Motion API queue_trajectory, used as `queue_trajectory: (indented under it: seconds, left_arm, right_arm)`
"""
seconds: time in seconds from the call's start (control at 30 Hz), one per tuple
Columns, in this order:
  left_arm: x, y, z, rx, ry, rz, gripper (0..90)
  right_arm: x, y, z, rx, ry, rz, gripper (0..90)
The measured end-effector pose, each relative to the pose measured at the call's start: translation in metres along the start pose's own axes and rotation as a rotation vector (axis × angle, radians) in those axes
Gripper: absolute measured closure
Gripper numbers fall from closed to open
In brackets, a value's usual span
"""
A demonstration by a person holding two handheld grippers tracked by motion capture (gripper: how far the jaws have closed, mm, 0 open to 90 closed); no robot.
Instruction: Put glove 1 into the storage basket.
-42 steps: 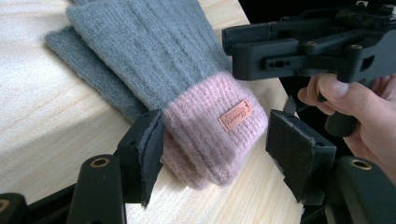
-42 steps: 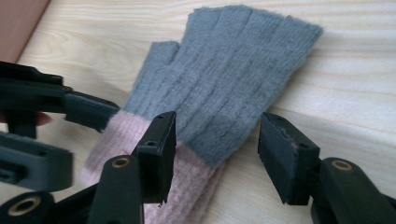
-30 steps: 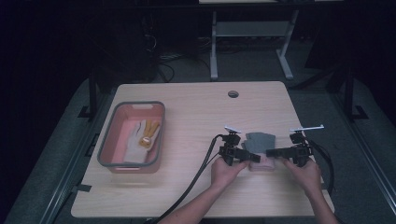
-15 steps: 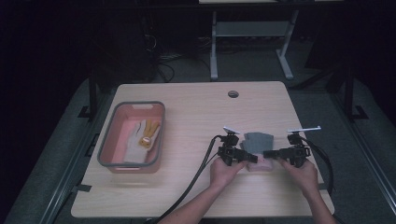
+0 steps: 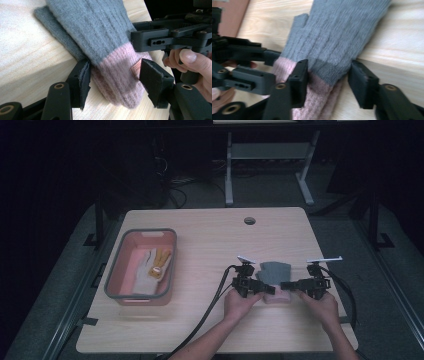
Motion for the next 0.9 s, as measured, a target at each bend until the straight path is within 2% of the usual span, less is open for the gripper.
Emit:
queue_trajectory:
  seconds: [0.17,0.3,0.57,0.67,0.9]
  left_arm:
    - [-0.002,0.001,0.0,0.002,-0.007,0.012,44.3]
    - [-0.005,0.003,0.001,-0.002,-0.019,0.022,47.7]
    - [-0.013,0.004,0.003,-0.009,-0.045,0.023,61.9]
    - [-0.013,0.004,0.004,-0.002,-0.054,0.014,64.0]
    - [-0.009,0.003,0.004,-0.005,-0.048,-0.014,65.7]
  right_arm:
    - [-0.001,0.0,-0.001,-0.009,0.016,-0.013,56.4]
    - [0.0,-0.002,-0.003,0.004,0.037,-0.025,60.4]
    - [-0.002,-0.004,-0.001,0.03,0.058,-0.02,68.7]
    - [-0.002,-0.004,0.0,0.031,0.064,-0.016,69.7]
    - [-0.005,-0.008,0.004,0.05,0.053,-0.001,70.7]
Point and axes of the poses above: each handheld gripper's, and its own axes: z roughly backward along the jaws, y roughly out of its top, x roughly to its right, the point moved 3 cm from there along -z, roughly forward along the jaws, and after that the axes turned 14 degrees about -y, right-handed, at the moved point
